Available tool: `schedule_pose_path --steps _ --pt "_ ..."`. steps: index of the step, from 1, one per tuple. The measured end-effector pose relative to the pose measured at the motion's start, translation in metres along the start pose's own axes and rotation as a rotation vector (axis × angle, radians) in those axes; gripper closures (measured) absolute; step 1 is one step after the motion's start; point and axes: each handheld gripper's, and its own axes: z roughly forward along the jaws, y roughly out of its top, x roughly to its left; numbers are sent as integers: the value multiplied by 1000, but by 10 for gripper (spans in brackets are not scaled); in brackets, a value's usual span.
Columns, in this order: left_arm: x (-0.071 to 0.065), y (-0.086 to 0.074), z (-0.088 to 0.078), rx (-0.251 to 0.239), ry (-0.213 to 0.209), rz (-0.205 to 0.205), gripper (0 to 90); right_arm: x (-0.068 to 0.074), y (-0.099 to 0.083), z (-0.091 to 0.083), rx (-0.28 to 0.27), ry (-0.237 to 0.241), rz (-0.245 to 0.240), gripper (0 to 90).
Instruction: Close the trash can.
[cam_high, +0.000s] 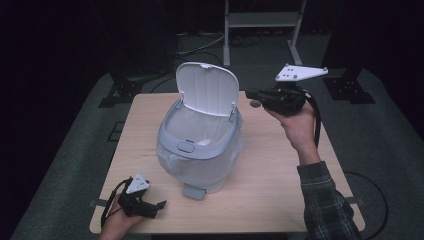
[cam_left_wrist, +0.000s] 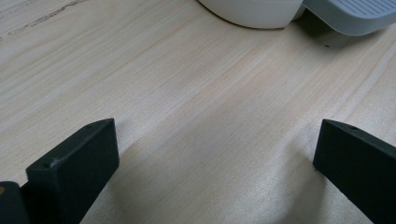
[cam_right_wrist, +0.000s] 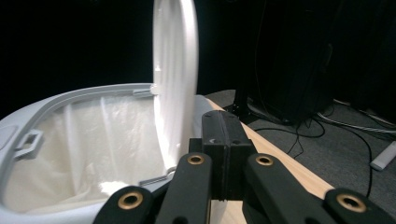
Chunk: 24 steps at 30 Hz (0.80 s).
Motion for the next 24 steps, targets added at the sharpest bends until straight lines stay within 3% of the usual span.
schedule_pose_path --steps 6,15,24 --pt "0 0 0 0 -3 2 0 -10 4 9 -13 -10 20 900" --pt "0 0 0 0 -4 3 0 -18 11 26 -29 11 47 900" --pt "0 0 0 0 -4 3 0 -11 20 40 -34 45 38 900"
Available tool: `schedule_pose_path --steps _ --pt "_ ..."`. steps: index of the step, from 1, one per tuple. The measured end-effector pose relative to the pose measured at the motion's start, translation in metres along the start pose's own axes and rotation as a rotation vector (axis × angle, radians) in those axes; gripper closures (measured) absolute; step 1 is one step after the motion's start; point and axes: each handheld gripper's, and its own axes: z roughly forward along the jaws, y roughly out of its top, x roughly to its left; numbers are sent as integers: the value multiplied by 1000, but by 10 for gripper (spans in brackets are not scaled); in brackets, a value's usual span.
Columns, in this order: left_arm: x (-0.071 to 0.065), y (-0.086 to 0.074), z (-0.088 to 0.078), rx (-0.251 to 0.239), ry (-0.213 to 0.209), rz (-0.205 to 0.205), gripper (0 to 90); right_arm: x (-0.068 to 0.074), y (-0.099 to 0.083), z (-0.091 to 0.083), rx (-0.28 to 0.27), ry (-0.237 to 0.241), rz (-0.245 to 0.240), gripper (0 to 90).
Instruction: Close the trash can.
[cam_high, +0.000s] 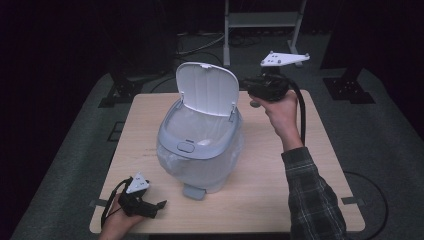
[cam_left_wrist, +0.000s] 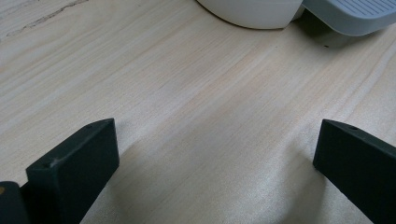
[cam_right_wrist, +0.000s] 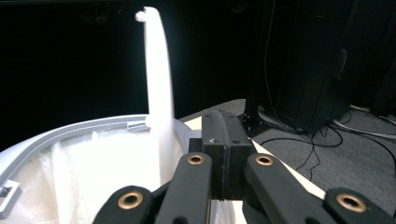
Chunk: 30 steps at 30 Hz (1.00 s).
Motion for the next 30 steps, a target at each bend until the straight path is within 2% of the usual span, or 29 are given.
schedule_pose_path --steps 12,13,16,17,20,27,30 --pt "0 0 0 0 0 0 0 19 6 -4 -7 54 -29 900" --pt "0 0 0 0 0 0 0 24 6 -4 -3 71 -33 900" --pt "0 0 0 0 1 0 0 27 6 -4 5 87 -33 900" --pt "0 0 0 0 1 0 0 30 5 -4 12 114 -23 900" --pt "0 0 0 0 0 0 0 33 3 -4 17 143 -18 900" --pt "0 0 0 0 0 0 0 41 0 -4 26 170 -28 900" --pt "0 0 0 0 0 0 0 47 -1 -2 39 198 -36 900"
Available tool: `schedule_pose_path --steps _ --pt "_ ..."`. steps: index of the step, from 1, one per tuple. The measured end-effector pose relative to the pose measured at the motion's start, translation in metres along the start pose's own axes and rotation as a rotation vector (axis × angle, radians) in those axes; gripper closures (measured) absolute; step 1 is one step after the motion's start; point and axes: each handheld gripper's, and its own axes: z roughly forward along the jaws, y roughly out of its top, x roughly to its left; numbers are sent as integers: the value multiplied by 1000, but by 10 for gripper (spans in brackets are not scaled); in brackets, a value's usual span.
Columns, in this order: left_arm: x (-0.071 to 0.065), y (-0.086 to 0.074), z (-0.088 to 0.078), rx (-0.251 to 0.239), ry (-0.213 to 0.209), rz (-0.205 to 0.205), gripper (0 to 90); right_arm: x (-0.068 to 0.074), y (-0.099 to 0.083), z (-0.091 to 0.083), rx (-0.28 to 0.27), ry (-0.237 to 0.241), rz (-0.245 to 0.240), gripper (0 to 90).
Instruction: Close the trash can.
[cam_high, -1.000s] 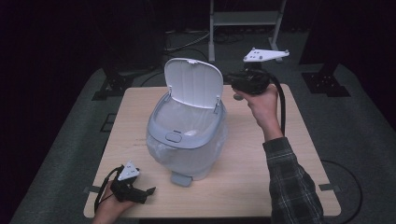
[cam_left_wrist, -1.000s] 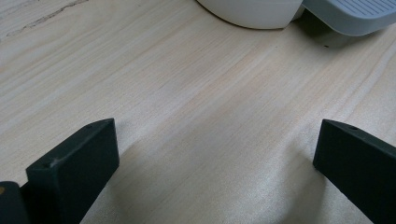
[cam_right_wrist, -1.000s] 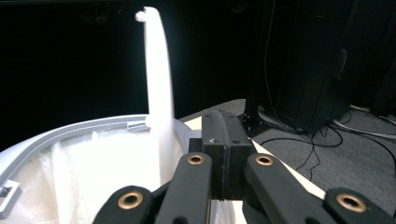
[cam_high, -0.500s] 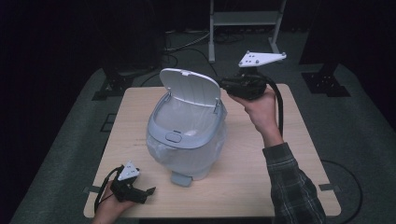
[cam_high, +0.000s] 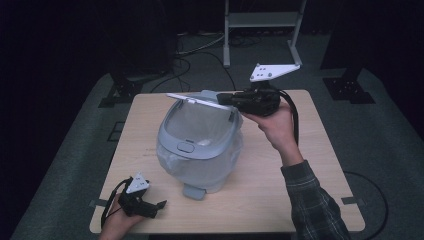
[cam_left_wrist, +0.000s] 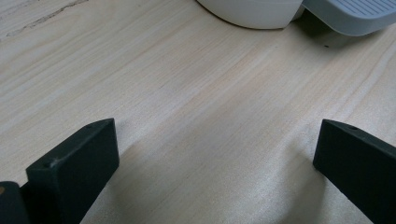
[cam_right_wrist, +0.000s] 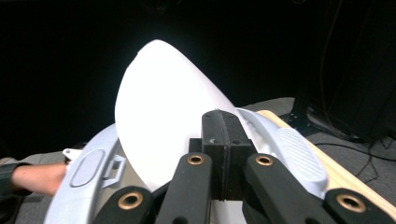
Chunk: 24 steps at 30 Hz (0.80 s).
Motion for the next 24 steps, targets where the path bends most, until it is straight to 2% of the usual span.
schedule_pose_path --steps 6,17,24 --pt "0 0 0 0 0 0 0 8 1 4 11 29 -14 900" --pt "0 0 0 0 1 0 0 33 3 25 77 109 -66 900" --pt "0 0 0 -1 1 0 0 40 1 35 99 137 -78 900"
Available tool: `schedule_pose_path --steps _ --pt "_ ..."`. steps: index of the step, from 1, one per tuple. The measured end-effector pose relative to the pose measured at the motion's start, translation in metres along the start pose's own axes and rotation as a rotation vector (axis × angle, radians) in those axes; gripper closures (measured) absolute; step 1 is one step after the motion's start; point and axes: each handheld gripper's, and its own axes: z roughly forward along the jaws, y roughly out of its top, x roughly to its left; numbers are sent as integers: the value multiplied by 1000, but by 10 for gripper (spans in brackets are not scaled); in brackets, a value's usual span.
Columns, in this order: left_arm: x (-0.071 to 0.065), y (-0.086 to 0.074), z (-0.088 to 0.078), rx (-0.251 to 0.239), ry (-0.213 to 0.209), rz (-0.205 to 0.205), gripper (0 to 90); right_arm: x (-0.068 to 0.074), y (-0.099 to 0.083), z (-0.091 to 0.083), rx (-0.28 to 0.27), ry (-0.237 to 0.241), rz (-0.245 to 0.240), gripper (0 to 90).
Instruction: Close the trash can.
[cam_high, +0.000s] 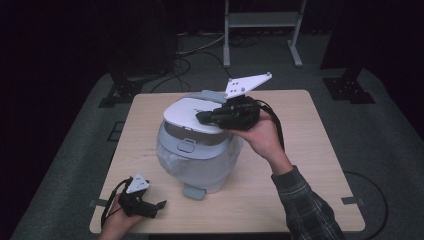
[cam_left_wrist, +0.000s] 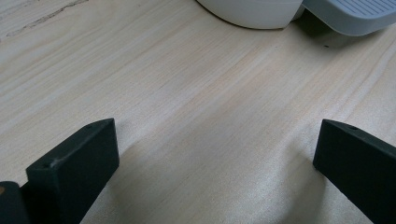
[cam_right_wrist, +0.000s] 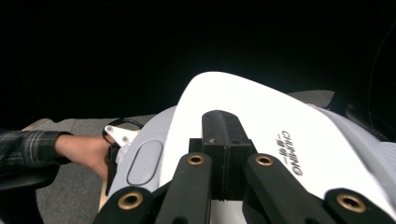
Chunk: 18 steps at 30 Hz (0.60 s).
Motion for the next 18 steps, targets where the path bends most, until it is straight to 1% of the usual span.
schedule_pose_path --steps 12,18 --pt "0 0 0 0 0 0 0 12 -2 19 63 47 -34 900" --pt "0 0 0 0 0 0 0 15 -4 24 86 55 -42 900"
